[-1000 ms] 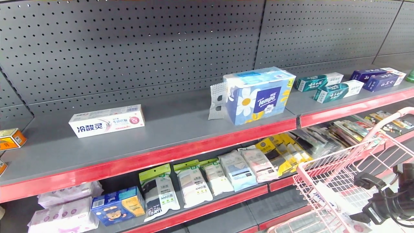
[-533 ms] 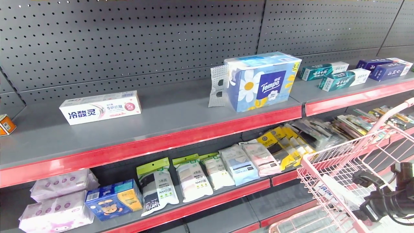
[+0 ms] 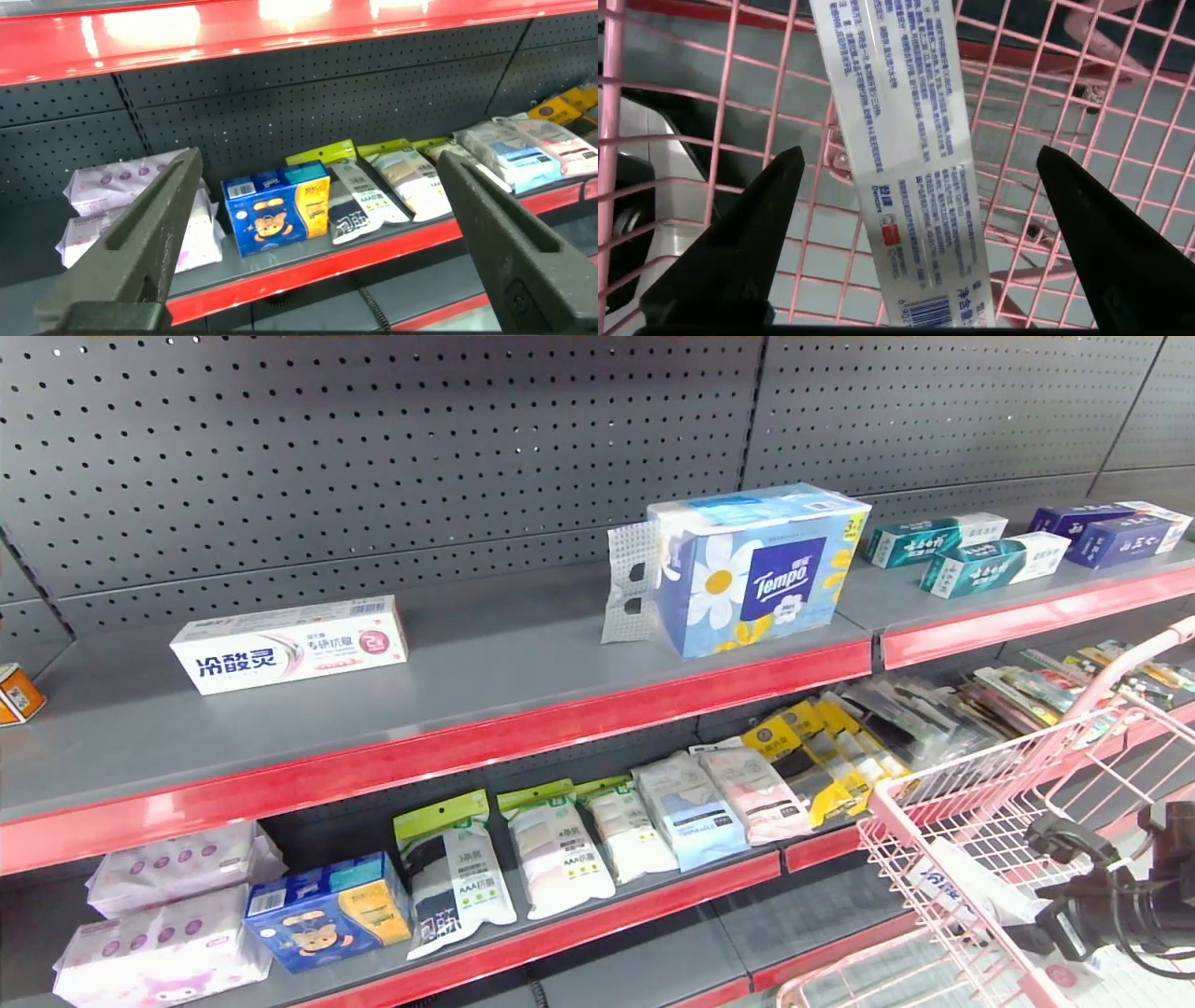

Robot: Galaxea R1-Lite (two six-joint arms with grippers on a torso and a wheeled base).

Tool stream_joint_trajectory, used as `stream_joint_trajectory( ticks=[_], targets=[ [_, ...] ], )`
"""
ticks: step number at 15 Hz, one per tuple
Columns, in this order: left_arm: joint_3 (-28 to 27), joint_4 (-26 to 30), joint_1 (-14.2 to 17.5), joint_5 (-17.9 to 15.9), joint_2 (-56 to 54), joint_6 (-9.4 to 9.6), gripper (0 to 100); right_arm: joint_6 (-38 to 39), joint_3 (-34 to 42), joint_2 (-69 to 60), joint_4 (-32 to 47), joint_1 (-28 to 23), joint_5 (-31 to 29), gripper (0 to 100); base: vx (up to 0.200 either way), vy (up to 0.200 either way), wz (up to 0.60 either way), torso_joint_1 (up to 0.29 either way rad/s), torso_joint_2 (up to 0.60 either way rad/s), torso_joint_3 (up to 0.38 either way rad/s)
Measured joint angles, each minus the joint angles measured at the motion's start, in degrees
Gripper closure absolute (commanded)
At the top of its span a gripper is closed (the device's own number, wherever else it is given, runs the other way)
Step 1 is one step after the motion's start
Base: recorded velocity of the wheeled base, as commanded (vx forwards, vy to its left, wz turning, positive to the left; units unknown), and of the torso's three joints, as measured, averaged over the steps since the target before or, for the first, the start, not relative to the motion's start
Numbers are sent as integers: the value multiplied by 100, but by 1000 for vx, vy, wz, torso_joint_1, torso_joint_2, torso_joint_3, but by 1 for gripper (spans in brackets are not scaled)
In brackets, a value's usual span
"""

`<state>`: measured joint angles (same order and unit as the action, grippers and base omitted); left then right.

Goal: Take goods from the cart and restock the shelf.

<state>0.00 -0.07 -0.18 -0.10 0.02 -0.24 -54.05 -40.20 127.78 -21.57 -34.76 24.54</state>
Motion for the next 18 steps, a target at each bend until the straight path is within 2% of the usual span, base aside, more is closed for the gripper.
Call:
stream_joint_trajectory(
  ticks=[6,18],
  targets=[
    [0,0,0,0,0,0,0,-139,107,118,-7,-451,226,0,0,0,0,0,0,0],
    [0,0,0,2,0,2,0,-156,-185,603,-60,-374,206,0,0,0,0,0,0,0]
  ],
)
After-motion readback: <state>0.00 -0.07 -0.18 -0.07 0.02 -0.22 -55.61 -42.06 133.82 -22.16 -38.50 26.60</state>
